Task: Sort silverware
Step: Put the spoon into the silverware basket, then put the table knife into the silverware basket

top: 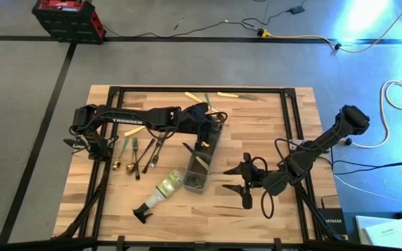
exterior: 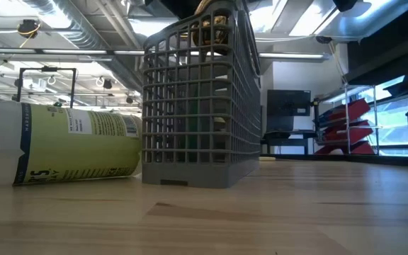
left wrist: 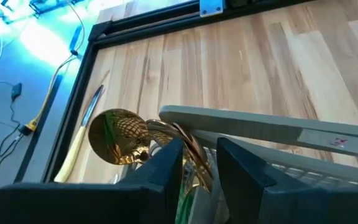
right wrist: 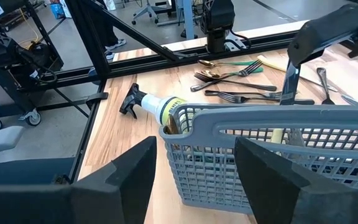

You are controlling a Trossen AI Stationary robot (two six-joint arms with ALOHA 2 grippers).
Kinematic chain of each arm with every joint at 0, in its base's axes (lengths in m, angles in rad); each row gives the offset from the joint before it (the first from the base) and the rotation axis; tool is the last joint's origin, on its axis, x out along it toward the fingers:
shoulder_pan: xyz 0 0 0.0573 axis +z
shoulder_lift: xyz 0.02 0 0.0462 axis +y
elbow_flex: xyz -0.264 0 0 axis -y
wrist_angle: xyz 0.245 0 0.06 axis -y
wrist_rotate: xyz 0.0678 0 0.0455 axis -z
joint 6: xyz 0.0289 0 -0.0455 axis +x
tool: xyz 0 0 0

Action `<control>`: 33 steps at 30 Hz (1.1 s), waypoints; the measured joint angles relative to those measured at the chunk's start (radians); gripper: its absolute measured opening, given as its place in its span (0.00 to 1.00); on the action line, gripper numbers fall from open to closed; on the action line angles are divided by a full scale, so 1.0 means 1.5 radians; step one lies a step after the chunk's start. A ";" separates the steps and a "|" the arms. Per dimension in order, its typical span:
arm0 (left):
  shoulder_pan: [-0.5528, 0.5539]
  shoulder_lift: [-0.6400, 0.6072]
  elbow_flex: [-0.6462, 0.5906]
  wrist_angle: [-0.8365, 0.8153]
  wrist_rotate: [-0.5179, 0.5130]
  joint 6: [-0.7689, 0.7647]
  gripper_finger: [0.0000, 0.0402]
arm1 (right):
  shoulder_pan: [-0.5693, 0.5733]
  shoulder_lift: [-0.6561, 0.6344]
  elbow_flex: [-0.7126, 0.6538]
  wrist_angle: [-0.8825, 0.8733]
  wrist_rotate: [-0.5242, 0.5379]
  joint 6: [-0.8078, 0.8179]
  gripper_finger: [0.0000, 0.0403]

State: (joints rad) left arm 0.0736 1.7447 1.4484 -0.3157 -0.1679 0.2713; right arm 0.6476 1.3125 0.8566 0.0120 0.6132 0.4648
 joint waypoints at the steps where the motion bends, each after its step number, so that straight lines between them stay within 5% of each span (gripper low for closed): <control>1: 0.000 0.000 0.000 -0.001 0.000 -0.001 0.21 | 0.000 0.000 0.000 0.000 0.000 0.000 0.49; 13: -0.008 -0.051 0.046 0.014 -0.012 -0.009 0.21 | 0.000 0.000 0.000 -0.010 0.000 0.001 0.49; 23: -0.046 -0.238 0.064 -0.016 -0.007 -0.050 0.21 | 0.000 0.000 0.000 -0.010 -0.003 0.002 0.49; 33: -0.112 -0.463 -0.109 0.066 -0.012 -0.120 0.21 | 0.000 0.000 0.000 -0.011 -0.032 0.001 0.49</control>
State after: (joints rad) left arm -0.0939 1.0506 1.2845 -0.2169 -0.1853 0.0915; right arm 0.6476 1.3125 0.8566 -0.0041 0.5652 0.4667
